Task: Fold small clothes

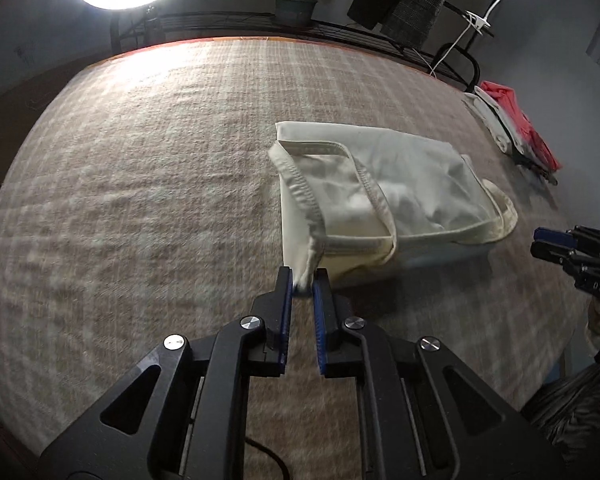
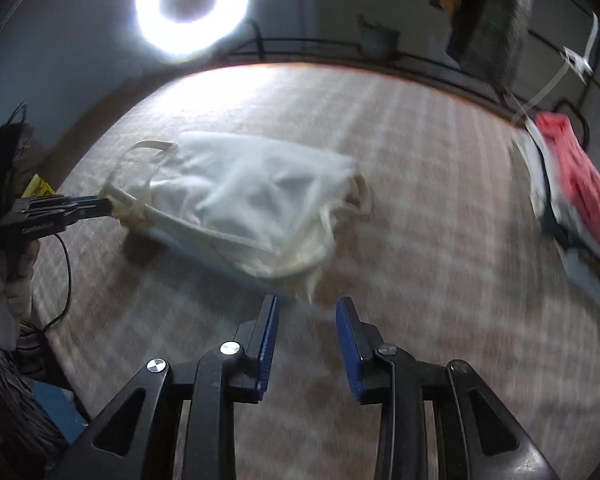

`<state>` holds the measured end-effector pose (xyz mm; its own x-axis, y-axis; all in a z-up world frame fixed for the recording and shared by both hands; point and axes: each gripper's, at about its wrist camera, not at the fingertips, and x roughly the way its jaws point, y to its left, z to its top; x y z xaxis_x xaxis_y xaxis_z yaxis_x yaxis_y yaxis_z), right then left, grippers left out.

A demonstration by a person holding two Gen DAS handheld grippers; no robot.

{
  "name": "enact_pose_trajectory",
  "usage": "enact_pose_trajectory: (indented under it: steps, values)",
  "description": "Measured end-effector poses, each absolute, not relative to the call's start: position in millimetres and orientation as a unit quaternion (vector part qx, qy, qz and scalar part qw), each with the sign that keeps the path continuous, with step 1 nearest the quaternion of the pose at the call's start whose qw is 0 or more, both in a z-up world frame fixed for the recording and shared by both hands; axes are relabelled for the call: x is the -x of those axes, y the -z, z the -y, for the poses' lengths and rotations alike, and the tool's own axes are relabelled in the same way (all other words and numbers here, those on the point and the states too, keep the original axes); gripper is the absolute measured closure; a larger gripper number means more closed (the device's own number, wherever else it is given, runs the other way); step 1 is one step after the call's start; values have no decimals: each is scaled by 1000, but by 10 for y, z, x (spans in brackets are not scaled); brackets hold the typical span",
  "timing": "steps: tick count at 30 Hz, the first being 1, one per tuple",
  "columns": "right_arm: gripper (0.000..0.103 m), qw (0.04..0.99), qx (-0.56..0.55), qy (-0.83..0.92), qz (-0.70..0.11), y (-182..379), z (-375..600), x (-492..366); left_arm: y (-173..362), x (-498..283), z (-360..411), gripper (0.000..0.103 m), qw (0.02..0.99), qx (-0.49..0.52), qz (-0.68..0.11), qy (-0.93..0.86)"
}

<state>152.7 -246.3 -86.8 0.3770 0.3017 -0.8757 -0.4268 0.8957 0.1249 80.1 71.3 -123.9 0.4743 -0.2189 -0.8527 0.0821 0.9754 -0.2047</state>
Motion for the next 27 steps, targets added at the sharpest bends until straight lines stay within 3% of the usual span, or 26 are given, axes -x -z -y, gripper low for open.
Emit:
enact_pose_trajectory:
  steps: [10, 18, 21, 27]
  values:
    - [73, 840, 24, -256, -478, 622, 2214, -1726, 723, -971, -571, 95, 881, 61, -456, 109]
    - [75, 818, 26, -254, -516, 935, 1969, -2075, 1303, -1468, -520, 95, 832, 65, -538, 119]
    - [76, 801, 52, -267, -534, 1068, 2005, -1993, 1498, -1247, -593, 95, 805, 111, -566, 142]
    - [81, 780, 127, -240, -564, 1296, 2266, -1755, 1492, -778, -486, 95, 807, 47, -565, 166]
